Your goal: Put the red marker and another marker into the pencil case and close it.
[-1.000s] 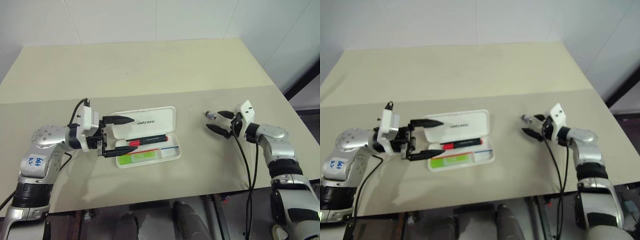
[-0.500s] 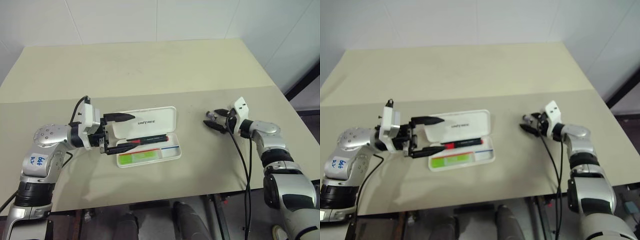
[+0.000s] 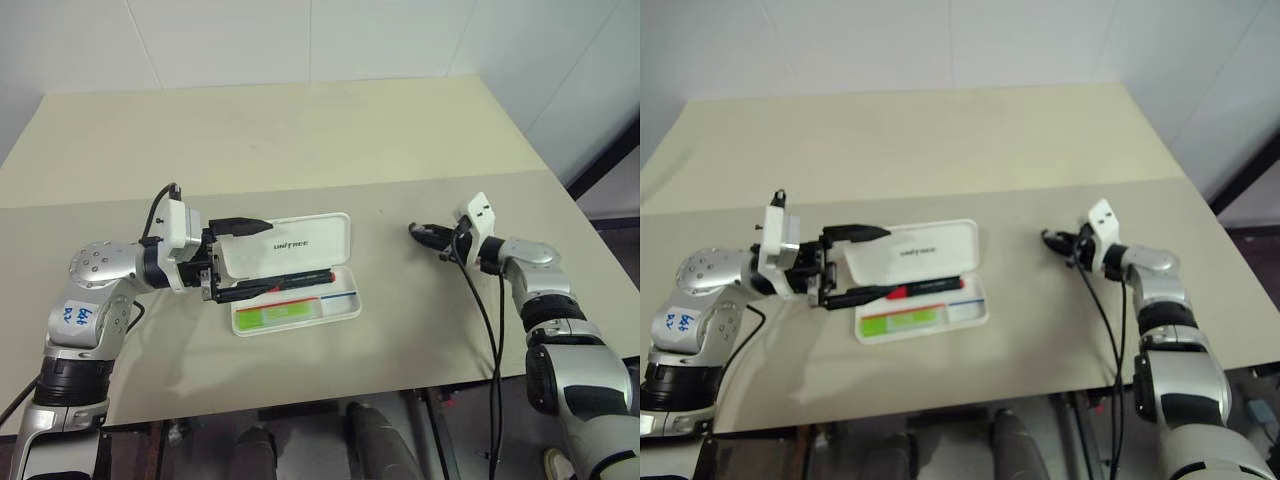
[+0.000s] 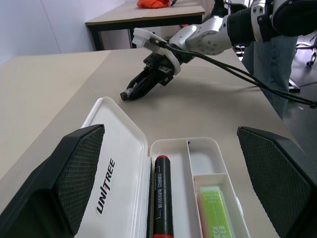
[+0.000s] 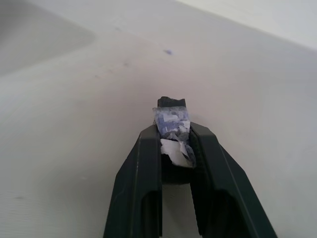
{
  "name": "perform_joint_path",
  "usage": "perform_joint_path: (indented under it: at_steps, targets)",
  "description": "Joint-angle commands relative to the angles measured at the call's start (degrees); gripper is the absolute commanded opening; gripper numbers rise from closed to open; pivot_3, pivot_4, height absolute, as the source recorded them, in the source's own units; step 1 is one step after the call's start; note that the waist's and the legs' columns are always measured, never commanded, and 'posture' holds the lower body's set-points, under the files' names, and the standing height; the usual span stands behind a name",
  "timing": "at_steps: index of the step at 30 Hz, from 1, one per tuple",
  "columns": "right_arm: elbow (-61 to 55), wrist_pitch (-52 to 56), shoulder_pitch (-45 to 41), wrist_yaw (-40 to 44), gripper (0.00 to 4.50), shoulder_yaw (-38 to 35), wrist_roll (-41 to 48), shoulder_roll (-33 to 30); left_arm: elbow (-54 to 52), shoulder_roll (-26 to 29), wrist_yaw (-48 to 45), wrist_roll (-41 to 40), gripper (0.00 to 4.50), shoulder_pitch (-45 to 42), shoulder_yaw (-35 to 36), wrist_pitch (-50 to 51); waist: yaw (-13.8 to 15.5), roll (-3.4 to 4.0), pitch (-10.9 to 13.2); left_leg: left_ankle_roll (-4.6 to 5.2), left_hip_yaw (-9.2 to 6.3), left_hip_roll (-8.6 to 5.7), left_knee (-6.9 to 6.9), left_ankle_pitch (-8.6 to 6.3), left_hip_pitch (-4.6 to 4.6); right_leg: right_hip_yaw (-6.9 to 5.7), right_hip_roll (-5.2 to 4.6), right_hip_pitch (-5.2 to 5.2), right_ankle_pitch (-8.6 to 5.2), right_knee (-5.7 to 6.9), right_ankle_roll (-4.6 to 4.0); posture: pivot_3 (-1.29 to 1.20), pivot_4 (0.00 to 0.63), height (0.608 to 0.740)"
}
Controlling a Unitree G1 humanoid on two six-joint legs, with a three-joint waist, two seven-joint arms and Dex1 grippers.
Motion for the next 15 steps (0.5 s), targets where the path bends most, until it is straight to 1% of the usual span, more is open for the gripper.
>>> perform_joint_path:
  at_steps: [1, 8, 10, 13, 15]
  targets:
    - [-11.45, 1.67, 1.48, 4.38, 0.39, -0.07, 3.07, -0.64, -0.89, 0.20, -0.09, 0.01, 4.50, -0.06, 0.75, -0.92, -0.07, 0.01, 0.01, 0.00, 0.00, 0.00, 0.00, 0.00, 0.00, 0.00, 0.00, 0.00, 0.00, 0.01, 0.00, 0.00, 0.150, 0.740]
    - [-44.36, 16.93, 10.81, 8.74, 0.39, 4.30, 10.29, -0.02, -1.39, 0.56, 0.19, -0.13, 4.50, 0.84, 1.47, -0.79, 0.41, 0.01, 0.01, 0.00, -0.03, 0.00, -0.01, 0.00, 0.00, -0.01, 0.00, -0.01, 0.00, 0.03, 0.01, 0.00, 0.150, 0.740]
    - [-49.23, 20.01, 12.45, 8.57, 0.39, 5.02, 11.85, -0.14, -1.61, 0.64, 0.24, -0.17, 4.50, 1.08, 1.59, -0.74, 0.52, 0.01, 0.01, 0.00, -0.04, 0.00, 0.02, 0.00, -0.01, -0.02, 0.00, 0.00, 0.00, 0.03, 0.00, 0.00, 0.150, 0.740]
    - [-59.56, 24.57, 16.14, 10.06, 0.39, 9.43, 14.57, 0.41, -2.33, 1.13, 0.37, -0.37, 4.50, 2.44, 2.24, -0.38, 0.57, 0.01, 0.01, 0.00, -0.04, 0.00, 0.03, 0.00, -0.01, -0.02, 0.00, 0.00, 0.00, 0.04, 0.00, 0.00, 0.150, 0.740]
    - [-62.07, 25.84, 17.23, 10.35, 0.39, 11.43, 15.04, 0.71, -2.55, 1.38, 0.44, -0.43, 4.50, 2.85, 2.47, -0.37, 0.58, 0.01, 0.01, 0.01, -0.06, 0.00, 0.01, -0.01, -0.02, -0.02, 0.01, -0.01, -0.01, 0.04, -0.02, 0.00, 0.150, 0.740]
